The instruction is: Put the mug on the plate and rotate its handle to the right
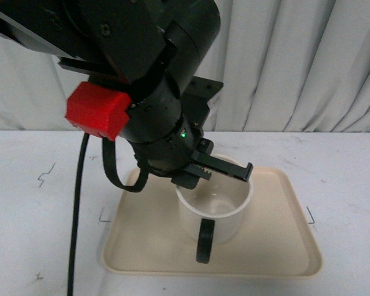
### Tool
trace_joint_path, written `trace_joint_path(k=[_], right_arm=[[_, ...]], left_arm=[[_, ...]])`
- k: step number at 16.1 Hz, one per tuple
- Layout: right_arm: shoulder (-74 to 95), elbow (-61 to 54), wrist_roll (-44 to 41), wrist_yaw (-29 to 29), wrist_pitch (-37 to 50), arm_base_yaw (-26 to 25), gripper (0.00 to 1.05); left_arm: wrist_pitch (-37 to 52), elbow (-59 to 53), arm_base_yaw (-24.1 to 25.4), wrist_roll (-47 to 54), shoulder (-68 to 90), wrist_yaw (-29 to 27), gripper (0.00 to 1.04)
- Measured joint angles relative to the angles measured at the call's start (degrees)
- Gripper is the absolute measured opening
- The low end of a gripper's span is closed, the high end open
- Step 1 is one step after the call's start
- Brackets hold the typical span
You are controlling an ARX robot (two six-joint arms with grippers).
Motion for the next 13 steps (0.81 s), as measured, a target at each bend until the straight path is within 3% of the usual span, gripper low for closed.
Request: trace_joint_path(k=[10, 11, 13], right_arm=[[0.0, 0.0, 0.0, 0.0, 0.0, 0.0, 0.98], [0.0, 0.0, 0.0, 0.0, 0.0, 0.0, 0.98], [0.0, 0.0, 0.0, 0.0, 0.0, 0.0, 0.98]], left_arm=[[0.2, 2.7, -0.7, -4.4, 5.3, 0.7, 0.03], [-0.1, 2.7, -0.6, -4.7, 5.3, 0.8, 0.08], [0.4, 2.3, -0.3, -5.5, 5.0, 0.9, 0.32]])
